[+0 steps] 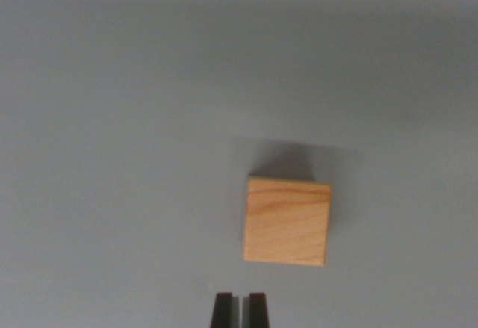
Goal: Push wooden cube
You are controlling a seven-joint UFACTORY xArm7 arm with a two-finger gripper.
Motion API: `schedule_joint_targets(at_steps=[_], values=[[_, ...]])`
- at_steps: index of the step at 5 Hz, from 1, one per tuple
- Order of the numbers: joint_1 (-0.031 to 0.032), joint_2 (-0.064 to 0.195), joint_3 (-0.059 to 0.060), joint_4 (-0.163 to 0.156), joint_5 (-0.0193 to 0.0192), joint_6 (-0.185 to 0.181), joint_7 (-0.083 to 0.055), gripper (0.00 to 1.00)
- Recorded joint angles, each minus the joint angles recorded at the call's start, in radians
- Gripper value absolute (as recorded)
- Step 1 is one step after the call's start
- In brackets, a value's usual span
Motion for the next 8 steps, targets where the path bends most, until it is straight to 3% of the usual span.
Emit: schedule_joint_targets(at_steps=[1,2,3,4,5,6,7,8], values=[[0.0,0.0,0.0,0.0,0.0,0.0,0.0,0.0],[-0.0035,0.013,-0.004,-0.033,-0.0009,-0.043,0.0,0.0],[-0.0035,0.013,-0.004,-0.033,-0.0009,-0.043,0.0,0.0],[-0.0071,0.026,-0.009,-0.068,-0.0019,-0.088,-0.001,0.0],[-0.0071,0.026,-0.009,-0.068,-0.0019,-0.088,-0.001,0.0],[-0.0102,0.037,-0.013,-0.098,-0.0028,-0.127,-0.001,0.0],[-0.0102,0.037,-0.013,-0.098,-0.0028,-0.127,-0.001,0.0],[-0.0133,0.048,-0.016,-0.128,-0.0036,-0.165,-0.002,0.0]])
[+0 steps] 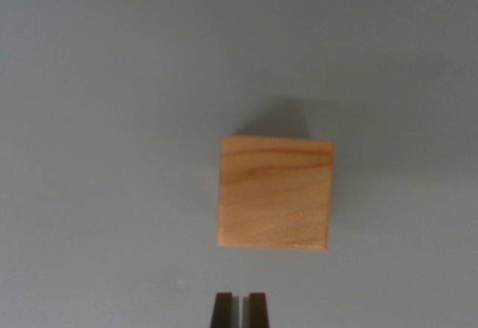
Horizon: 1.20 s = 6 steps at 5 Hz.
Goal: Push wooden cube
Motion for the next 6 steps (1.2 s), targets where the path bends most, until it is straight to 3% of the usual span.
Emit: schedule_joint_targets(at_steps=[1,2,3,4,5,6], values=[[0.0,0.0,0.0,0.0,0.0,0.0,0.0,0.0],[-0.0028,0.01,-0.003,-0.027,-0.0008,-0.035,0.0,0.0],[-0.0028,0.01,-0.003,-0.027,-0.0008,-0.035,0.0,0.0],[-0.0054,0.02,-0.007,-0.052,-0.0015,-0.067,-0.001,0.0],[-0.0054,0.02,-0.007,-0.052,-0.0015,-0.067,-0.001,0.0],[-0.0075,0.027,-0.009,-0.072,-0.002,-0.094,-0.001,0.0]])
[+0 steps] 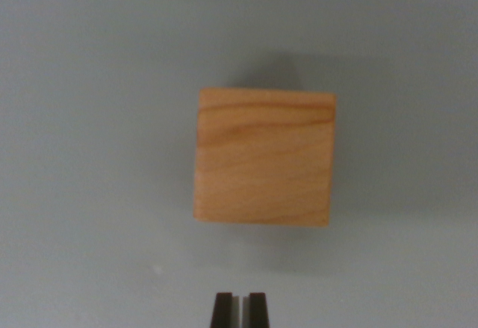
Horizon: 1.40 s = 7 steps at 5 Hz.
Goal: Push wooden cube
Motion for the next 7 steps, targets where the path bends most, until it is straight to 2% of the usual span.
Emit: schedule_joint_targets(at_steps=[1,2,3,4,7], values=[[0.0,0.0,0.0,0.0,0.0,0.0,0.0,0.0],[-0.0019,0.007,-0.002,-0.018,-0.0005,-0.024,0.0,0.0],[-0.0019,0.007,-0.002,-0.018,-0.0005,-0.024,0.0,0.0],[-0.0034,0.012,-0.004,-0.033,-0.0009,-0.042,0.0,0.0],[-0.0044,0.016,-0.006,-0.043,-0.0012,-0.055,-0.001,0.0]])
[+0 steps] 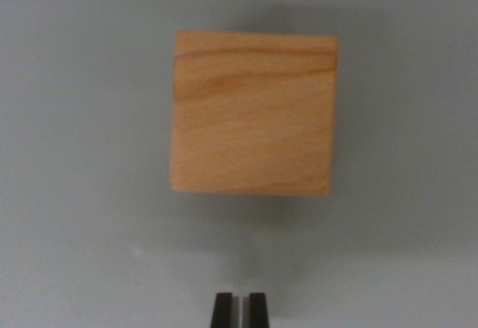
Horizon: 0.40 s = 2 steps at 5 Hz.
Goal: Push wooden cube
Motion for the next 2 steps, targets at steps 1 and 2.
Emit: schedule_joint_targets(at_steps=[1,2], values=[[-0.0006,0.002,-0.001,-0.006,-0.0002,-0.008,0.0,0.0],[-0.0006,0.002,-0.001,-0.006,-0.0002,-0.008,0.0,0.0]])
